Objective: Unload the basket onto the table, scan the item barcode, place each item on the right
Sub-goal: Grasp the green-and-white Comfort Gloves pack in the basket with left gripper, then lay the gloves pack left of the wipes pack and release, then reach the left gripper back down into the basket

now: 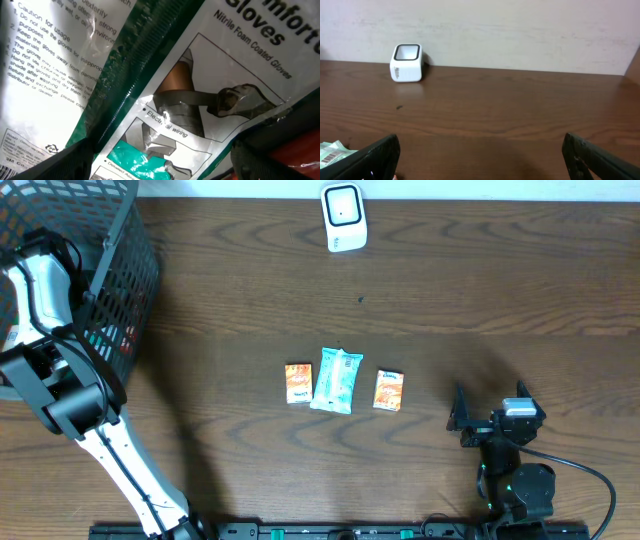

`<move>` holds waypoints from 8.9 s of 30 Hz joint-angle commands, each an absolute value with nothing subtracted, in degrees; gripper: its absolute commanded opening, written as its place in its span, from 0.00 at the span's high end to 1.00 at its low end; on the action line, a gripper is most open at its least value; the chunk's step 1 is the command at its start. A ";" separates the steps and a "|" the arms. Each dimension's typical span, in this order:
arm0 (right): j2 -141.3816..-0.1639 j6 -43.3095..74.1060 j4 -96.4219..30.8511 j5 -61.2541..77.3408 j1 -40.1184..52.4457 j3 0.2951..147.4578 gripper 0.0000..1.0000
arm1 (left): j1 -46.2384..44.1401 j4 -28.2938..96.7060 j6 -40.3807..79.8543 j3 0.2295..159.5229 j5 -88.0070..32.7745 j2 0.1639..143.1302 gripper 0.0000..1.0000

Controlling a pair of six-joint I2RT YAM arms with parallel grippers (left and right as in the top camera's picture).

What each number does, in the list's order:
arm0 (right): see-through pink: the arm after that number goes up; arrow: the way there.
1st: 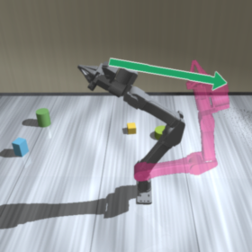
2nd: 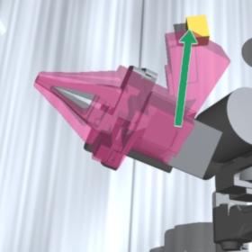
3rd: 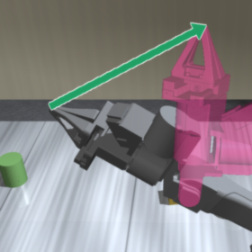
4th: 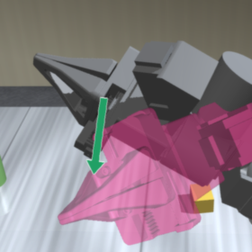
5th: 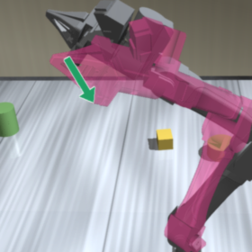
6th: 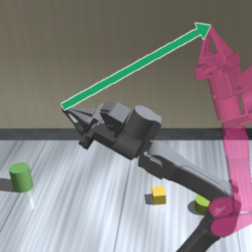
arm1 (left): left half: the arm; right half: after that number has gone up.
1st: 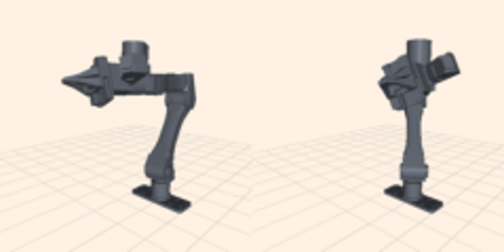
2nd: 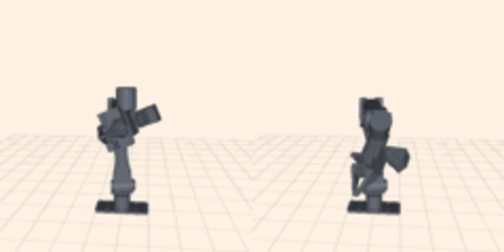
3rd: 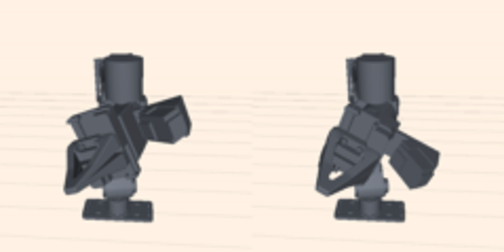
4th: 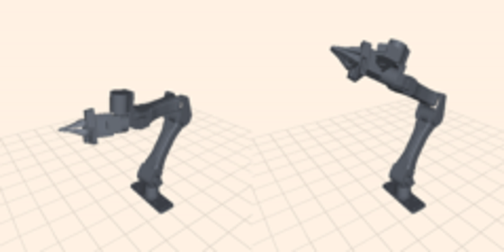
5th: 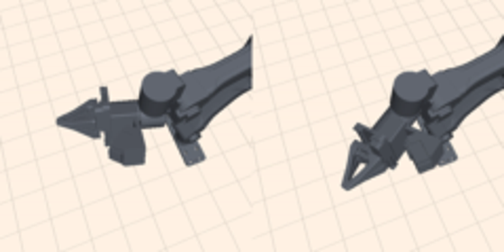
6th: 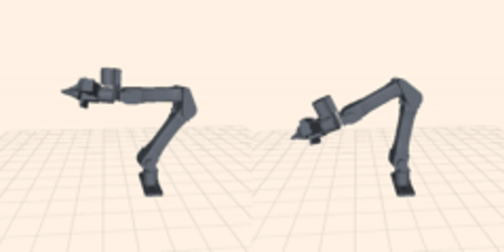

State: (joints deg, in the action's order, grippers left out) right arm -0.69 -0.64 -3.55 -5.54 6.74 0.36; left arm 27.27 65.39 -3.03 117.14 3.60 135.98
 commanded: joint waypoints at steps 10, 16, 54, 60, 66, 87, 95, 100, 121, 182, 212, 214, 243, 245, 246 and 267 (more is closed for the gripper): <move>-0.38 -0.93 -3.70 -5.48 6.42 0.32 0.01 | 27.64 62.04 -2.76 112.92 8.23 138.96 0.31; -0.38 -0.93 -3.70 -5.50 6.42 0.32 0.01 | 27.64 62.02 -2.74 112.97 8.25 138.98 0.24; -0.38 -0.93 -3.70 -5.50 6.42 0.32 0.01 | 30.46 56.99 7.84 112.09 -1.08 110.45 0.92; -0.38 -0.91 -3.70 -5.48 6.42 0.32 0.01 | 30.44 53.80 13.93 112.09 -1.10 96.07 0.93; -0.38 -0.93 -3.70 -5.50 6.42 0.32 0.01 | 27.22 51.96 23.35 112.09 -4.03 81.87 0.93; -0.38 -0.93 -3.70 -5.50 6.42 0.32 0.01 | -11.31 66.85 32.10 94.35 3.66 86.04 0.93; -0.38 -0.93 -3.70 -5.48 6.42 0.32 0.01 | -15.55 67.05 36.40 89.30 4.21 101.97 0.92; -0.38 -0.93 -3.70 -5.50 6.42 0.32 0.01 | -16.05 66.19 44.51 88.60 4.58 112.01 0.93; -0.38 -0.93 -3.70 -5.50 6.42 0.32 0.01 | -27.20 58.83 54.78 88.40 0.49 127.09 0.93; -0.38 -0.91 -3.70 -5.50 6.42 0.32 0.01 | 26.55 54.52 13.45 111.44 2.22 103.90 0.21; -0.38 -0.93 -3.70 -5.50 6.42 0.32 0.01 | 28.16 57.93 0.43 109.71 -13.19 134.65 0.16; -0.38 -0.93 -3.70 -5.48 6.42 0.32 0.01 | 28.16 57.93 0.43 109.71 -11.75 135.44 0.16; -0.38 -0.91 -3.70 -5.50 6.42 0.32 0.01 | 26.68 57.89 2.04 109.82 -9.67 124.03 0.24; -0.38 -0.91 -3.70 -5.50 6.42 0.32 0.01 | 25.85 58.17 -0.95 108.40 -9.63 124.31 0.24; -0.38 -0.93 -3.70 -5.50 6.42 0.32 0.01 | 25.52 57.80 -1.69 107.35 -9.50 124.31 0.24; -0.38 -0.93 -3.70 -5.50 6.42 0.32 0.01 | 27.03 40.10 9.93 89.95 9.30 124.29 0.26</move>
State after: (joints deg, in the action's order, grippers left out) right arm -0.69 -0.64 -3.55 -5.54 6.74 0.36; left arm 24.18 39.94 4.67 92.27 4.29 122.04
